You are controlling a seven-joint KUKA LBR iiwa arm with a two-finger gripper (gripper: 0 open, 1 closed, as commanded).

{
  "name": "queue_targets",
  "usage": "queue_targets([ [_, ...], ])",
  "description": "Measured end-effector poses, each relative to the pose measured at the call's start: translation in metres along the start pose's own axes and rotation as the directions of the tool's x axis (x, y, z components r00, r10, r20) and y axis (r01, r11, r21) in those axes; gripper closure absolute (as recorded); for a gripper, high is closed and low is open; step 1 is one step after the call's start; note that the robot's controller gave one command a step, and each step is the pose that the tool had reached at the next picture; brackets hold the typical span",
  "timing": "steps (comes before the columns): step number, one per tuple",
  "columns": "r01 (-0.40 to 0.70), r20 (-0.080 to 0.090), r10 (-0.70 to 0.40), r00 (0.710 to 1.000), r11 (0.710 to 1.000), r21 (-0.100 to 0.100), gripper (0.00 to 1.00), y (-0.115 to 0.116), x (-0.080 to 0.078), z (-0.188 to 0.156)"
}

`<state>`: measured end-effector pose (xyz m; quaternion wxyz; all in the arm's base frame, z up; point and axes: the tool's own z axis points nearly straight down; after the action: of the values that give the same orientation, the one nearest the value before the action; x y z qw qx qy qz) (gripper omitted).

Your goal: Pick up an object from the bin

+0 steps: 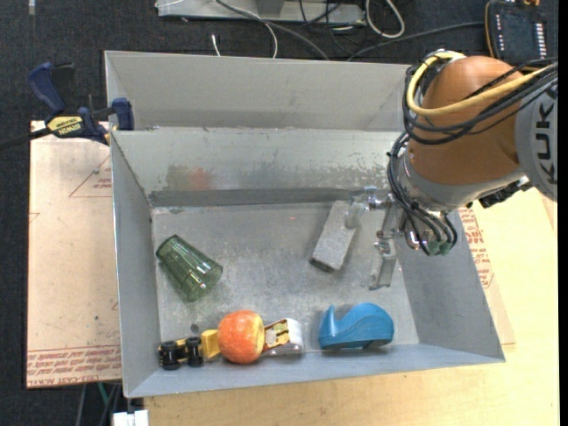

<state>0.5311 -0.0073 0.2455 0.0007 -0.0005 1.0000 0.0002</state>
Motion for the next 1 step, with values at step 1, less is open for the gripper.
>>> queue_targets([
  [1, 0.000, 0.000, 0.000, 1.000, 1.000, 0.000, 0.00, 0.0000, 0.0001, -0.0003],
])
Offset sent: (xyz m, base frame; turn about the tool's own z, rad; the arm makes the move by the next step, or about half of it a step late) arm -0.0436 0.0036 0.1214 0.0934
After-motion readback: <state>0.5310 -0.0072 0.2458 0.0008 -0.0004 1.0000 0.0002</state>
